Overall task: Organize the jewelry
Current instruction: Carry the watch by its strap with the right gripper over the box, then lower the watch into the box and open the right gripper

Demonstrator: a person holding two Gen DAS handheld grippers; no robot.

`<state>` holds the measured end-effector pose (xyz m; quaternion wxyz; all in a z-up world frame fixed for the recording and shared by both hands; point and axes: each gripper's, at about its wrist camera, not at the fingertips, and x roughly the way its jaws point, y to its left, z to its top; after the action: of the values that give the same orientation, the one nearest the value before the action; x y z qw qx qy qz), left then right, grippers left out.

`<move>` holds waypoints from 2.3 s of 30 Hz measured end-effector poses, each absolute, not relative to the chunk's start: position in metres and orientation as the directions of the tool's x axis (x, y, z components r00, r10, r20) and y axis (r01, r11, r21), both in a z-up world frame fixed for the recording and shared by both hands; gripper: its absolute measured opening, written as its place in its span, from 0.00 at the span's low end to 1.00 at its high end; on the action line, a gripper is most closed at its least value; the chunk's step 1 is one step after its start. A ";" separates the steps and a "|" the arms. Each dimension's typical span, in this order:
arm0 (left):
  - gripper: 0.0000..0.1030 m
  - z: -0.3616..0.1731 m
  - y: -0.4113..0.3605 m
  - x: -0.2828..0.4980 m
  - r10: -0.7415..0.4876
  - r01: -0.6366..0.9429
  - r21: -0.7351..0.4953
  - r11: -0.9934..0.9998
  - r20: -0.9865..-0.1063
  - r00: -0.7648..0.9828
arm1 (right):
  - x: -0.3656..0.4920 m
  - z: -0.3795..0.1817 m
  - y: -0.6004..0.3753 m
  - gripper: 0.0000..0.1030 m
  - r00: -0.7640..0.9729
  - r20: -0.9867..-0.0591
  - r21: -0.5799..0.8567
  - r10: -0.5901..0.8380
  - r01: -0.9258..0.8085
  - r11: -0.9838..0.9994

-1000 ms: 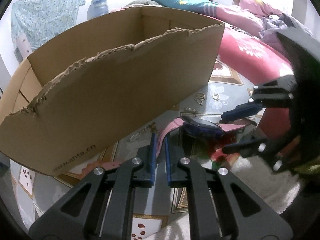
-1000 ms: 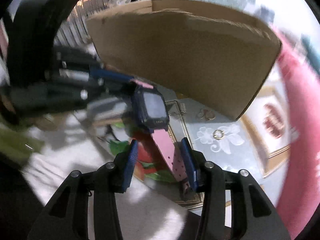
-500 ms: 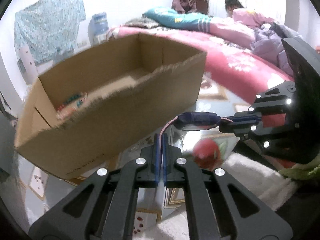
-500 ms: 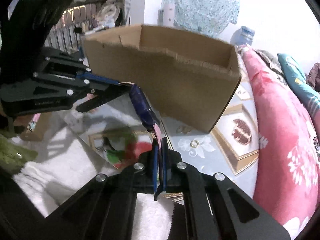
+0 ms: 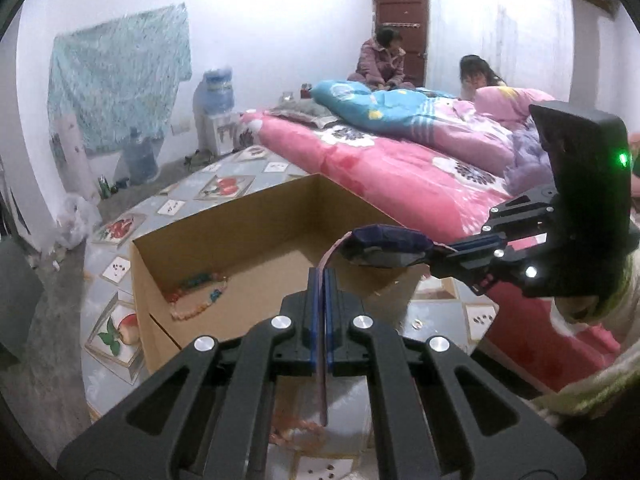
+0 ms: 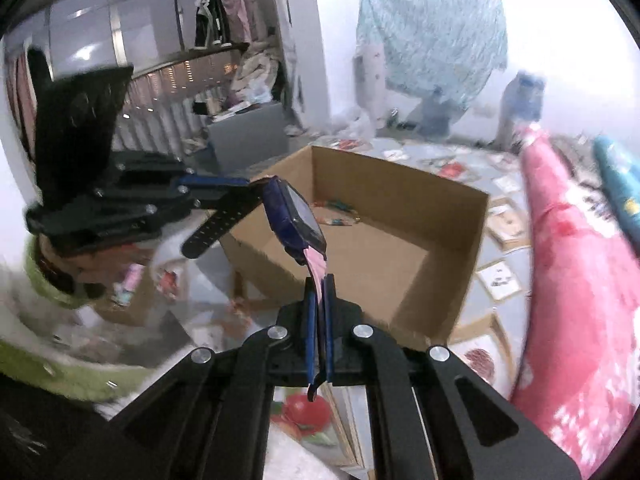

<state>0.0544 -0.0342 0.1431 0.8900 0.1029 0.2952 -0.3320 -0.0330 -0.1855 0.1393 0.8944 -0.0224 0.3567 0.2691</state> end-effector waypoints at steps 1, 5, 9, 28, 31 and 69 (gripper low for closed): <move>0.02 0.143 -0.033 0.069 -0.533 0.649 -0.041 0.760 -0.612 0.584 | -0.019 0.139 -0.189 0.04 0.575 -0.662 0.183 0.480 -0.497 0.848; 0.02 0.132 -0.035 0.122 -0.515 0.636 -0.111 0.764 -0.698 0.497 | 0.040 0.130 -0.193 0.04 0.448 -0.735 0.294 0.509 -0.465 0.835; 0.02 0.106 -0.044 0.176 -0.461 0.613 -0.148 0.776 -0.796 0.392 | 0.101 0.102 -0.186 0.04 0.302 -0.833 0.330 0.464 -0.403 0.854; 0.46 0.062 -0.035 0.271 -0.409 0.440 -0.253 0.862 -0.859 0.308 | 0.195 0.069 -0.173 0.10 0.336 -0.910 0.110 0.244 -0.372 0.922; 0.61 0.085 -0.028 0.256 -0.429 0.462 -0.237 0.854 -0.824 0.371 | 0.190 0.060 -0.161 0.10 0.200 -0.933 0.190 0.300 -0.434 0.881; 0.87 0.095 0.088 0.096 -0.473 0.367 -0.303 0.880 -0.635 0.610 | 0.268 0.029 -0.136 0.18 0.097 -0.990 0.062 0.103 -0.360 0.931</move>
<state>0.0962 0.0876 0.0950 0.8945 -0.0715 0.3737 -0.2348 0.2675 -0.1362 0.0290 0.7339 -0.0983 0.6533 0.1578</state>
